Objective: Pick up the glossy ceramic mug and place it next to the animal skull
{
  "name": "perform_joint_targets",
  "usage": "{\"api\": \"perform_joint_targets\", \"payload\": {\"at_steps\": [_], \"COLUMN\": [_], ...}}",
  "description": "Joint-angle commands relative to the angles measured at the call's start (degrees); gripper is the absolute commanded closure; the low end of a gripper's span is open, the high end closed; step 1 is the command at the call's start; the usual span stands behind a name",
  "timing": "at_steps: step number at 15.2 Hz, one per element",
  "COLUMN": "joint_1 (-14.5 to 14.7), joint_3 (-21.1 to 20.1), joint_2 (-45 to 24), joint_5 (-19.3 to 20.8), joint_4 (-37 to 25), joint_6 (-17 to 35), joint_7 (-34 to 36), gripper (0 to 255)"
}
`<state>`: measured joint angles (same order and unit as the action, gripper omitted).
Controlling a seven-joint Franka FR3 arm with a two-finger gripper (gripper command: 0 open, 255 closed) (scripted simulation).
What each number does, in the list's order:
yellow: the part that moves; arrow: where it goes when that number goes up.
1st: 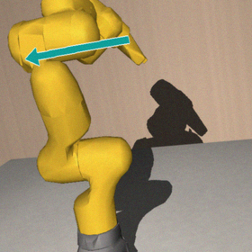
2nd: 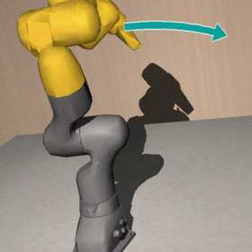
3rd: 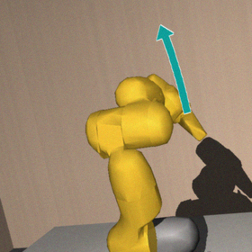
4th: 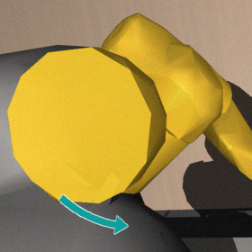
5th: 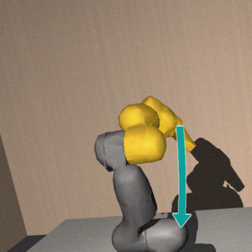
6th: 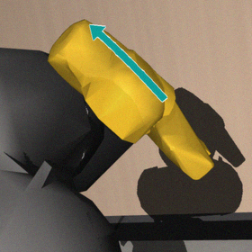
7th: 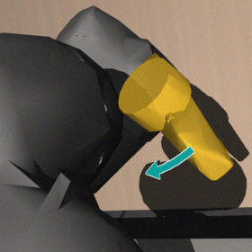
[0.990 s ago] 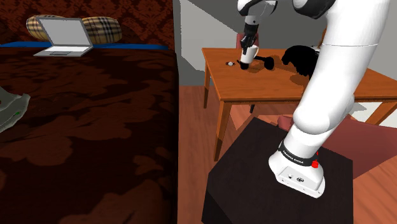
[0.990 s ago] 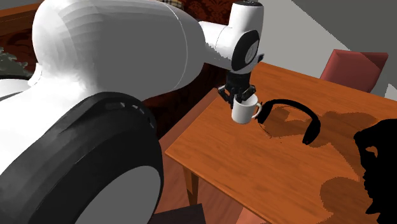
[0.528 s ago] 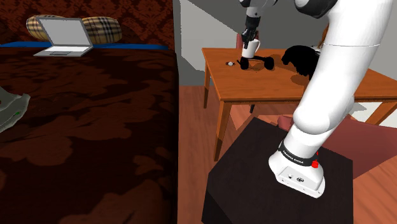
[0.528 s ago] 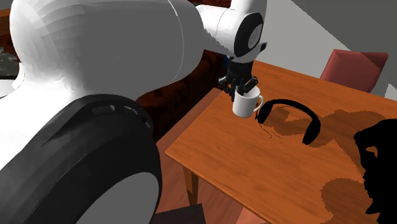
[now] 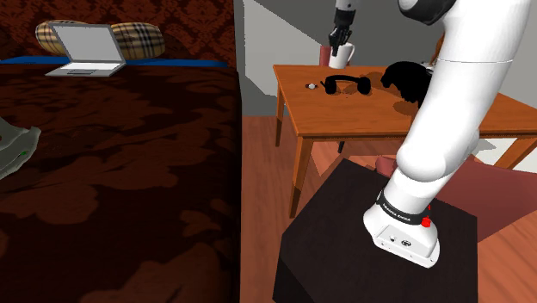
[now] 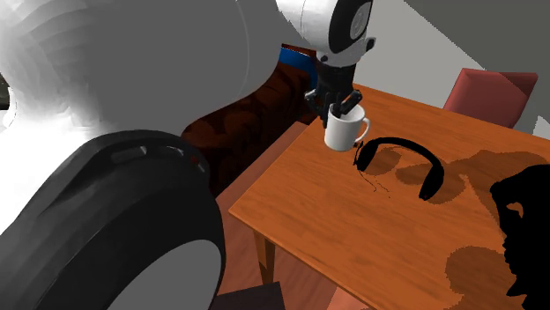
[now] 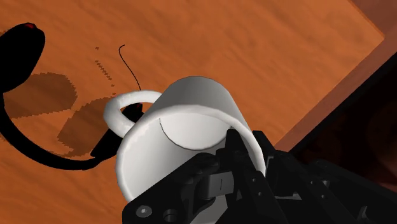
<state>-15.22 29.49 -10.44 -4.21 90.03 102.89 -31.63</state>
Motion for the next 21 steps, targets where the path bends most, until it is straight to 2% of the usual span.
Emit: {"api": "perform_joint_targets", "payload": {"at_steps": [1, 8, 14, 21], "joint_1": [-0.05, -0.57, -3.99, -8.86], "joint_3": [0.04, 0.19, 3.01, 6.75], "joint_2": [0.04, -0.85, 2.95, 4.42], "joint_5": [0.04, -0.40, 0.70, 0.57], "joint_4": [-1.46, -7.37, -2.59, -0.69], "joint_6": [-1.50, -6.62, -5.27, -4.79], "joint_7": [0.03, -0.22, -6.75, -15.50], "gripper": [255, 255, 255, 255]}}
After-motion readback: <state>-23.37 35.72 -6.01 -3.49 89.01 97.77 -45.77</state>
